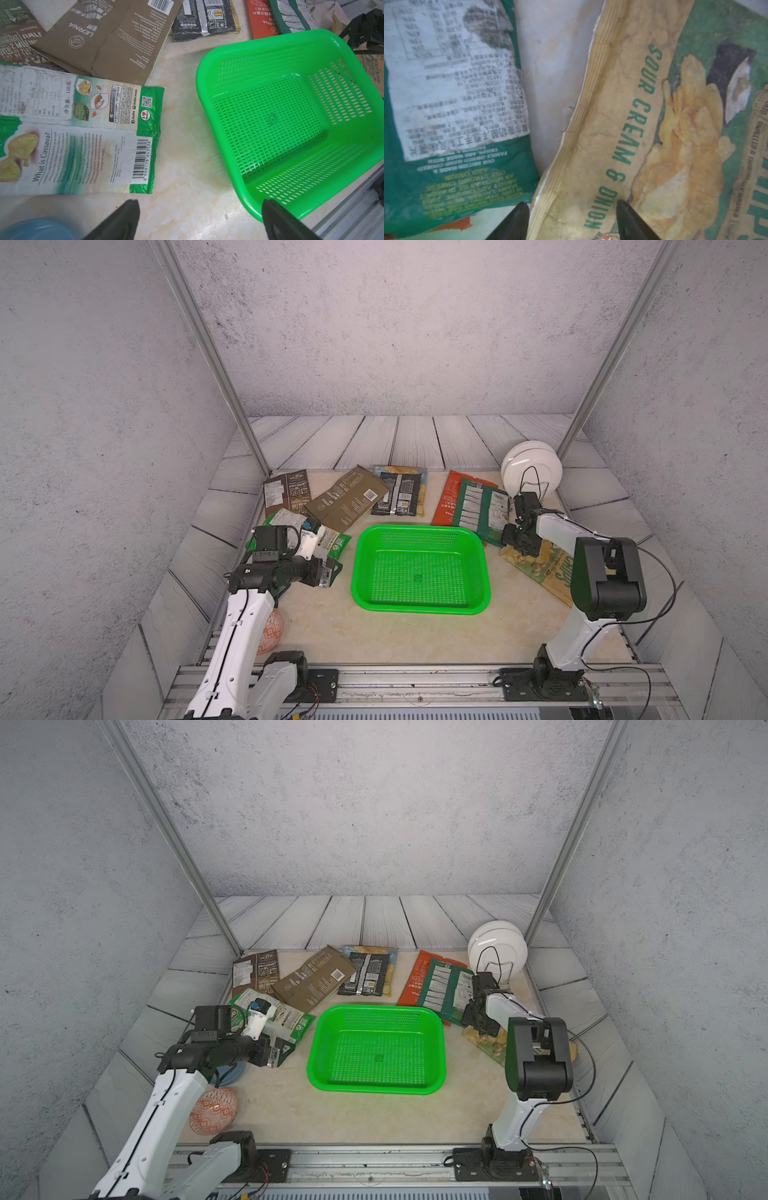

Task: Put the potato chips into the basket
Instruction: Pick up the potato chip from the center of the board.

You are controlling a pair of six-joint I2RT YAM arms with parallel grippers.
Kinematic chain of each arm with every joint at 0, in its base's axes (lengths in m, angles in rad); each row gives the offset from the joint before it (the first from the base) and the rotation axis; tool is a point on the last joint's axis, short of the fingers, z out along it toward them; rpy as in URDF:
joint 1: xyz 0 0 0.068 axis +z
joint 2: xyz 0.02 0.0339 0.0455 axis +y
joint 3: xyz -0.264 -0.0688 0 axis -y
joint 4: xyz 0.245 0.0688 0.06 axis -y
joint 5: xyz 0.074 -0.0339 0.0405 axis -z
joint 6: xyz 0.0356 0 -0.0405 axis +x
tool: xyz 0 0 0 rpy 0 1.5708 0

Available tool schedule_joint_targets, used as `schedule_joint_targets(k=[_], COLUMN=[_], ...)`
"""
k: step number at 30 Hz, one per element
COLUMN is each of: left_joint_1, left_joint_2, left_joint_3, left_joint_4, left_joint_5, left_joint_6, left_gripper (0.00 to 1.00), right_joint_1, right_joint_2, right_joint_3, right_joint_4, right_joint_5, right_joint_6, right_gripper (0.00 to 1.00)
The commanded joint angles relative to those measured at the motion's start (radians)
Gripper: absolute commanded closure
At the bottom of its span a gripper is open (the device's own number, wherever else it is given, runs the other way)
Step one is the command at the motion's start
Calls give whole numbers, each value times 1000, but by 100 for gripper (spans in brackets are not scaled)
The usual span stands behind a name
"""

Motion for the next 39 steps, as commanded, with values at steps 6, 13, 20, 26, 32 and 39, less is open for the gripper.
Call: schedule_joint_targets(k=[6, 13, 20, 26, 32, 39], left_joint_1=[6, 6, 6, 7, 7, 6], left_joint_2=[-14, -19, -27, -30, -26, -25], left_joint_3=[-10, -10, -12, -10, -10, -10], left_joint_4=[7, 7, 8, 7, 8, 9], left_joint_5=[5, 5, 3, 2, -1, -7], left_joint_6=[15, 16, 16, 17, 16, 15], left_gripper=[2, 2, 1, 2, 2, 2], right_joint_1=[5, 4, 6, 8, 18, 21], right_joint_2=[49, 83, 77, 108, 117, 78], right_joint_3=[5, 21, 16, 34, 17, -17], right_joint_4=[-85, -103, -89, -110, -124, -111], right_joint_5=[30, -2, -68, -74, -77, -75], right_joint_6=[-13, -31, -29, -41, -55, -60], right_gripper=[33, 46, 37, 41, 51, 77])
